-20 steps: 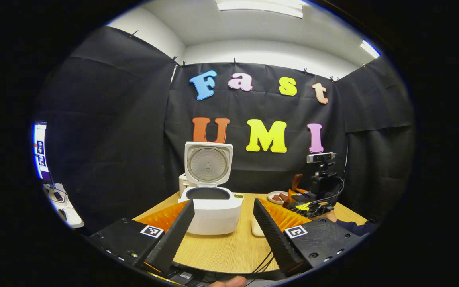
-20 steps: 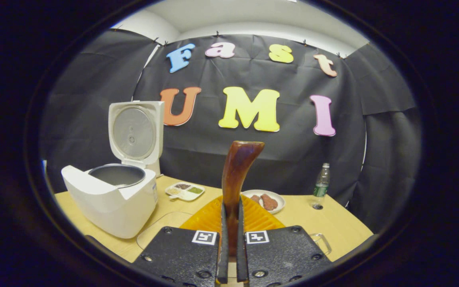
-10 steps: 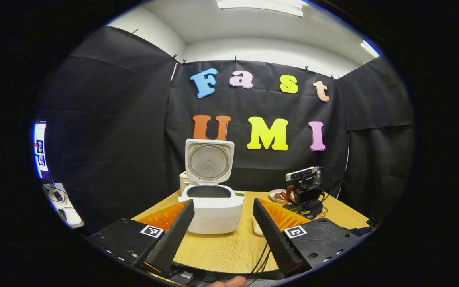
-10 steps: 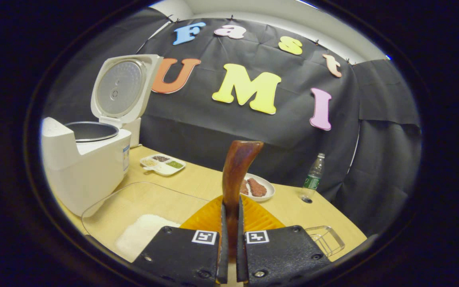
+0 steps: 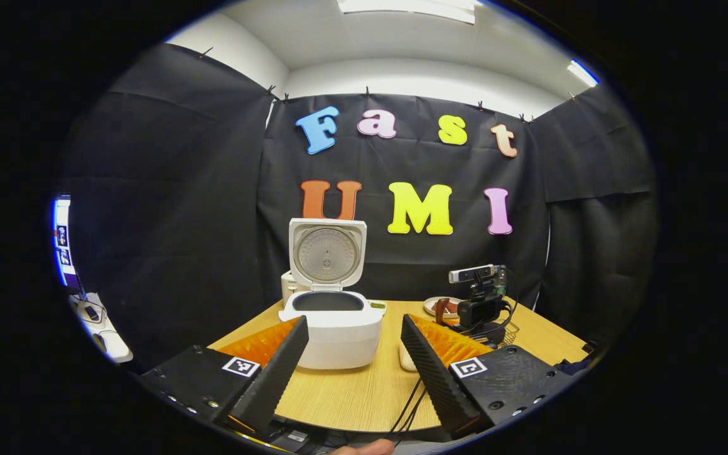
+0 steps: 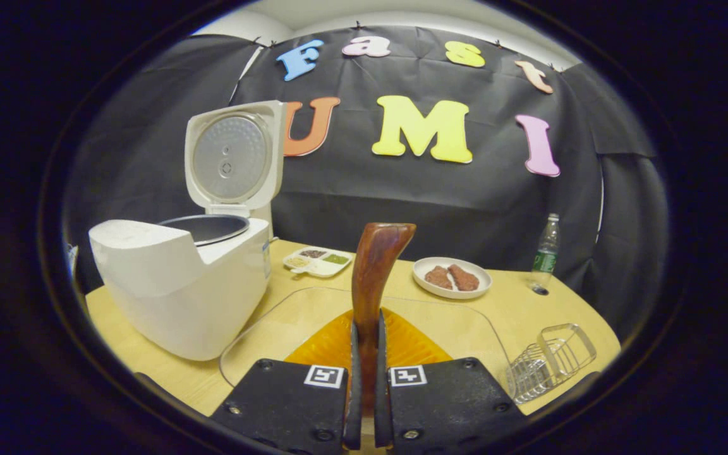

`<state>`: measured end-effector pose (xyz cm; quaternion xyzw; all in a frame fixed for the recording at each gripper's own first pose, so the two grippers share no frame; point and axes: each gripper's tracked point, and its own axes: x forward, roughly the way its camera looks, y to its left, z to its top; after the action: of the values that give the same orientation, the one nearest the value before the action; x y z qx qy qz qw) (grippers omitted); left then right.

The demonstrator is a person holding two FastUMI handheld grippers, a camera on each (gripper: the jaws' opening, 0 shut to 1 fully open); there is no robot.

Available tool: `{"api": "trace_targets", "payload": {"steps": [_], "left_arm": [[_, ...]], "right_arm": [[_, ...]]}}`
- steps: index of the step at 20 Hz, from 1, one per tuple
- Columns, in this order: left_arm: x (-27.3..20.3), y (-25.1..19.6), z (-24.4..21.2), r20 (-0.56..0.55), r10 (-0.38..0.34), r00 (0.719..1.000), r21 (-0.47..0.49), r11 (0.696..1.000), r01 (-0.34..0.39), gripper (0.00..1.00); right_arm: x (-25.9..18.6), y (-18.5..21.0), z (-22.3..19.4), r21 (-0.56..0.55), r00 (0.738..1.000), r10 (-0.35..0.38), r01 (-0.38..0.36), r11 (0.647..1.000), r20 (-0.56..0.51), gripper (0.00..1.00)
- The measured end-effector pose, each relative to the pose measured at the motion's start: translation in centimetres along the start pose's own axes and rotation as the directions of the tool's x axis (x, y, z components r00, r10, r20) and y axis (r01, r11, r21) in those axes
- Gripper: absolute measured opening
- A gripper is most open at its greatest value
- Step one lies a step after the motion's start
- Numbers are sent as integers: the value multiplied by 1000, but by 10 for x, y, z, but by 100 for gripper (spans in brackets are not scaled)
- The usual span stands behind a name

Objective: Close the left gripper, press the button to open the rice cooker; take a wooden spoon from the chopstick holder with the right hand, scoop a spoonful of rice and pour it into the rice cooker, then put the wooden spoon back into the chopstick holder.

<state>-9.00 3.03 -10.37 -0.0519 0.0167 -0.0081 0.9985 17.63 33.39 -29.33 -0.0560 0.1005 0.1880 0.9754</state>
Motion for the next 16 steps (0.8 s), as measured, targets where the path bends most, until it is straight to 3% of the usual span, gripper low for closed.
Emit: {"api": "trace_targets", "payload": {"steps": [3, 7, 12, 16], "left_arm": [[-2, -1, 1, 8, -13, 1000, -4, 1000, 13, 94], [-1, 4, -2, -1, -19, 1000, -18, 1000, 19, 94], [-2, 4, -6, -13, -25, 1000, -36, 999, 24, 94], [-1, 2, -5, -21, -22, 1000, -30, 999, 21, 94]], "right_arm": [[-2, 16, 0, 106, 997, 68, -65, 992, -28, 13], [0, 30, -1, 256, 979, 195, -172, 951, -67, 13], [1, 24, -2, 472, 940, 320, -231, 851, -115, 13], [-2, 7, 9, 613, 927, 365, -242, 752, -82, 13]]}}
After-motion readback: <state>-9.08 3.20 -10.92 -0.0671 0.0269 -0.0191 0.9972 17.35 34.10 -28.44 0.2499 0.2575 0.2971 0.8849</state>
